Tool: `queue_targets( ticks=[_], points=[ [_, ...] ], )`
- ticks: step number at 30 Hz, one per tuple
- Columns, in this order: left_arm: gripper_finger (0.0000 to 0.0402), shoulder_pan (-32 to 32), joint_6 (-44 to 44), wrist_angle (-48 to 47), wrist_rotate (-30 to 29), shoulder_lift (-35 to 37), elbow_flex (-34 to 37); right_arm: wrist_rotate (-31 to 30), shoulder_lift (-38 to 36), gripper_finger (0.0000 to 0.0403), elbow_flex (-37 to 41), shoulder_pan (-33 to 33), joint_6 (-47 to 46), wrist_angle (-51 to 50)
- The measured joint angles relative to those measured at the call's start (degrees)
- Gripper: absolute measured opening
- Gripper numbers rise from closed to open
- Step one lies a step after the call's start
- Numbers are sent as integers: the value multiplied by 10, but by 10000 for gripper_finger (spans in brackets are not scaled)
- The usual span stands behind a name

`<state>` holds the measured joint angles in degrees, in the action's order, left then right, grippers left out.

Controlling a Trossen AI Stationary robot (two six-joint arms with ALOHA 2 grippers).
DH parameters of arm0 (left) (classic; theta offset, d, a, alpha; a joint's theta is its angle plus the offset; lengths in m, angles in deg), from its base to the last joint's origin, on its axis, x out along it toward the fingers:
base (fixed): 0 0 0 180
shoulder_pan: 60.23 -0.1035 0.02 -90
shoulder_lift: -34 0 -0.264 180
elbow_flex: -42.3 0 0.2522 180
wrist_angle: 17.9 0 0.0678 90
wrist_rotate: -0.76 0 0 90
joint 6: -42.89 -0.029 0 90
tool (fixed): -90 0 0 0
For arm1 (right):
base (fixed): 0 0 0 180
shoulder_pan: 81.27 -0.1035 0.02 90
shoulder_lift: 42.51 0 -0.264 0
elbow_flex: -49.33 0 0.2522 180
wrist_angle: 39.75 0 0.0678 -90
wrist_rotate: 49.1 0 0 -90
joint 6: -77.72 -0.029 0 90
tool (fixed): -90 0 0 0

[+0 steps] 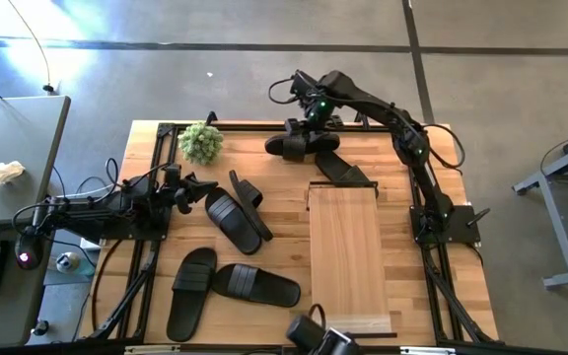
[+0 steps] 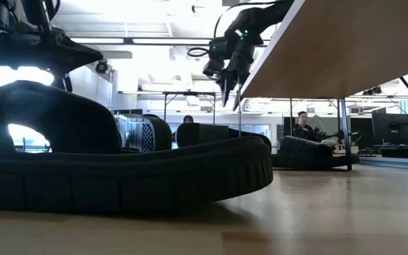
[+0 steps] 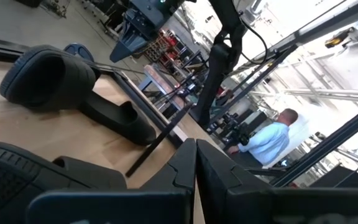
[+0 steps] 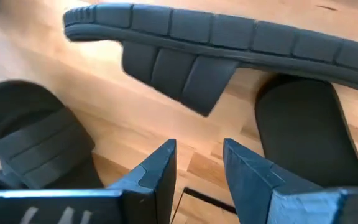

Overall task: Pick and place slides into the shelf
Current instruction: Put the black slide under the shelf

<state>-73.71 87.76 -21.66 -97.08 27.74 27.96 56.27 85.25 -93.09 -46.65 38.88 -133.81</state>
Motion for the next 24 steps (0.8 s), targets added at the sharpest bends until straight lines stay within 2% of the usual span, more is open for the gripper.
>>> queue_targets(
  ticks=[9, 15, 17, 20, 24],
  points=[
    [1, 0, -3, 7, 3, 0, 0, 19, 0, 122, 0, -17, 8, -7],
    [1, 0, -69, 100, -11, 0, -3, 91, 0, 122, -49, -19, 29, -16],
    [1, 0, -105, 90, -36, -5, -24, 109, -8, 122, -63, -20, 38, -11],
    [1, 0, -177, 25, -80, -45, -80, 140, -50, 122, -38, -18, 53, 22],
    [1, -1, -288, -18, -118, -171, -178, 138, -99, 122, -38, -13, 115, 15]
  ],
)
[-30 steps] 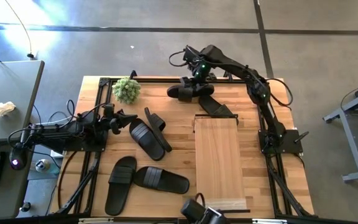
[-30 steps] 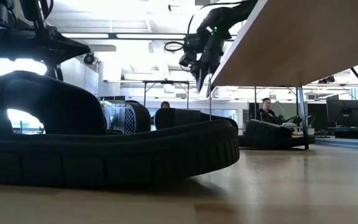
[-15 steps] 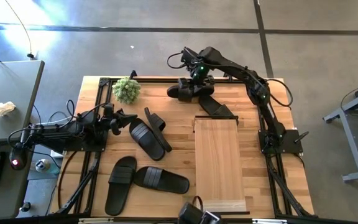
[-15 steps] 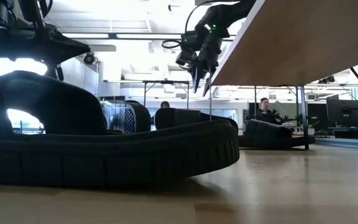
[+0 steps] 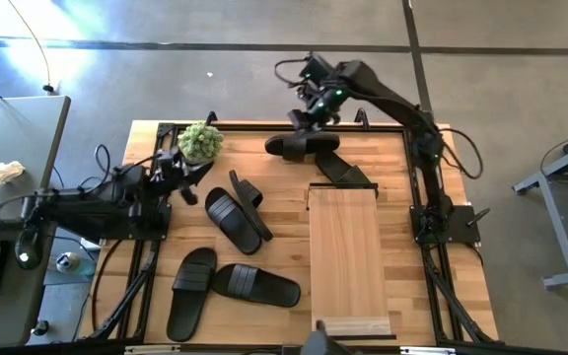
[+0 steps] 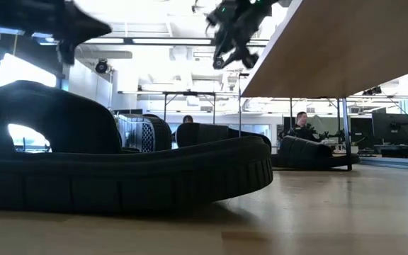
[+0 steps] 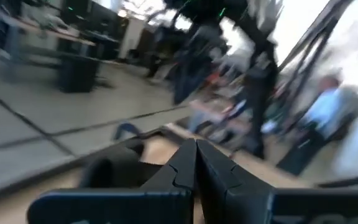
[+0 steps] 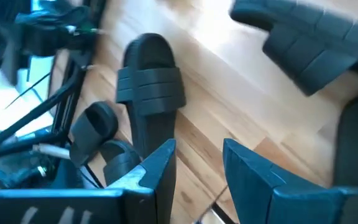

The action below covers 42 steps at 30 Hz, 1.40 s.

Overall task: Pick and place slides into the shelf
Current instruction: Put the black slide under the shelf

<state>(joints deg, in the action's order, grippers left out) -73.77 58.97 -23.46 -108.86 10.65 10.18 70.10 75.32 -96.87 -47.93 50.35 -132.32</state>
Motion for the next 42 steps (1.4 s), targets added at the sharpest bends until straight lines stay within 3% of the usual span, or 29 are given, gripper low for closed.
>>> queue_targets(
  ticks=[4, 6, 9, 13, 18, 27, 30, 42],
  points=[
    [1, -10, -90, -61, -19, -172, -122, -4, -57, 122, 0, 1, 68, -22],
    [1, -37, -99, -116, 0, -261, -188, -7, -87, 122, 0, 0, 101, -39],
    [9, -97, -112, -203, 95, -394, -290, -47, -132, 122, 0, -6, 149, -72],
    [39, -185, -132, -326, 225, -542, -421, -143, -194, 122, 1, -16, 201, -107],
    [92, -254, -203, -435, 264, -666, -548, -186, -250, 122, 2, -27, 230, -113],
    [202, -266, -272, -462, 257, -770, -652, -185, -292, 122, 2, -28, 265, -112],
    [226, -261, -299, -457, 205, -787, -655, -185, -299, 122, 2, -28, 278, -112],
    [248, -265, -314, -446, 166, -856, -654, -186, -305, 122, 2, -28, 294, -112]
  ],
)
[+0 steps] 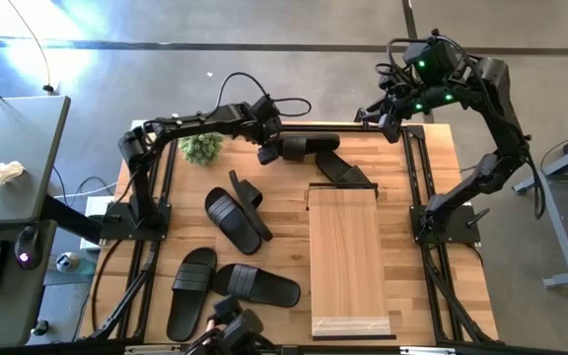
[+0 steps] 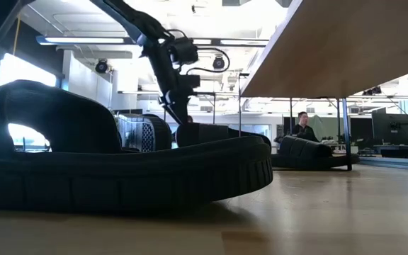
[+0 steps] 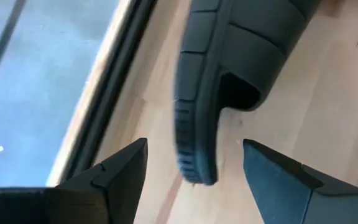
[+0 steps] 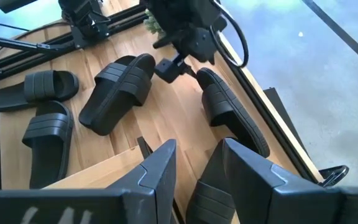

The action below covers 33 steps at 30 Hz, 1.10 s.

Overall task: Pick and place slides into the shelf
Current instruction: Put the black slide under the shelf

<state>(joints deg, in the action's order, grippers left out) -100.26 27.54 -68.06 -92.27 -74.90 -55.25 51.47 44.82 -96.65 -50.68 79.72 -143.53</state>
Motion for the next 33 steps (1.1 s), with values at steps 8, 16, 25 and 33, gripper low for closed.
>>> queue_targets(
  ticks=[8, 16, 25, 33],
  points=[
    [248, -5, 6, 38, -31, -23, 0, 0, 0, 122, 0, 0, 5, 0],
    [248, -5, 7, 38, -20, -52, 0, 0, 0, 122, 0, 0, 5, 0],
    [156, -5, 7, 42, -17, -57, 0, -4, 0, 122, 0, 0, 5, 0],
    [33, -5, 13, 42, 20, -55, 0, -6, 0, 122, 0, 0, 6, 0]
  ],
)
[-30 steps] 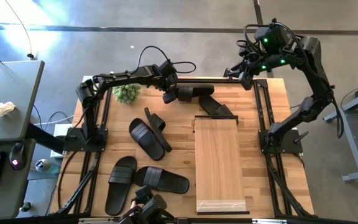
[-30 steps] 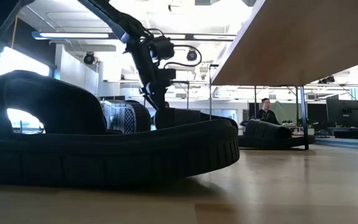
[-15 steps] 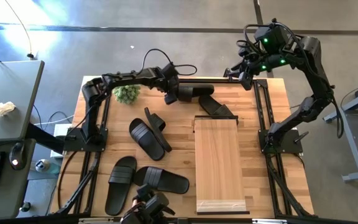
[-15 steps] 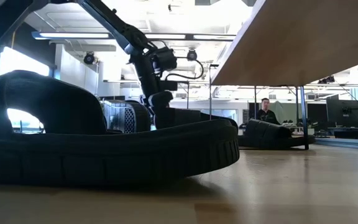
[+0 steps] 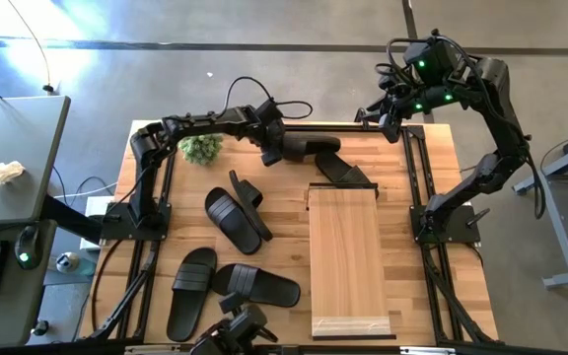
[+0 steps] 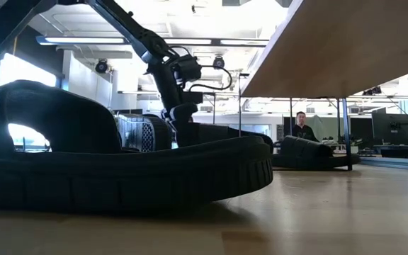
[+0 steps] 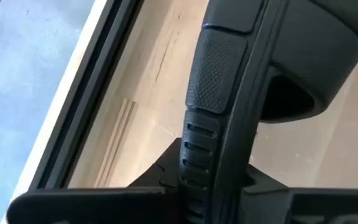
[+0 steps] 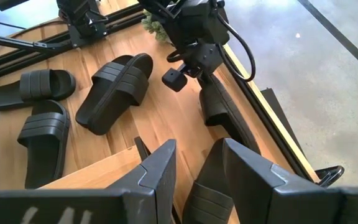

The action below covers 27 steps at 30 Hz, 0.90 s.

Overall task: Pick and place slides into the shelf
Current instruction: Put the black slide under the shelf

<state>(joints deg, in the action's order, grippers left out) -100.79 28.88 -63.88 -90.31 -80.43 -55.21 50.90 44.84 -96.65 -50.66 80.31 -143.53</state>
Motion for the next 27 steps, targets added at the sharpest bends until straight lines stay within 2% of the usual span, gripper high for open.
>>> queue_targets(
  ticks=[5, 12, 16, 22, 27],
  points=[
    [39, 1, 7, -31, -33, 23, -13, -10, 0, 122, 0, 0, 9, 0],
    [35, 0, 8, -135, -40, 72, -100, -26, 0, 122, 0, 5, 39, 0],
    [34, 2, 9, -248, -48, 89, -191, -48, 0, 122, 0, 5, 103, 0],
    [34, 18, 8, -437, -45, 90, -376, -125, 7, 122, 0, 5, 189, 0],
    [34, 45, 29, -516, -44, 90, -506, -112, 36, 125, 0, 5, 195, 4]
  ],
)
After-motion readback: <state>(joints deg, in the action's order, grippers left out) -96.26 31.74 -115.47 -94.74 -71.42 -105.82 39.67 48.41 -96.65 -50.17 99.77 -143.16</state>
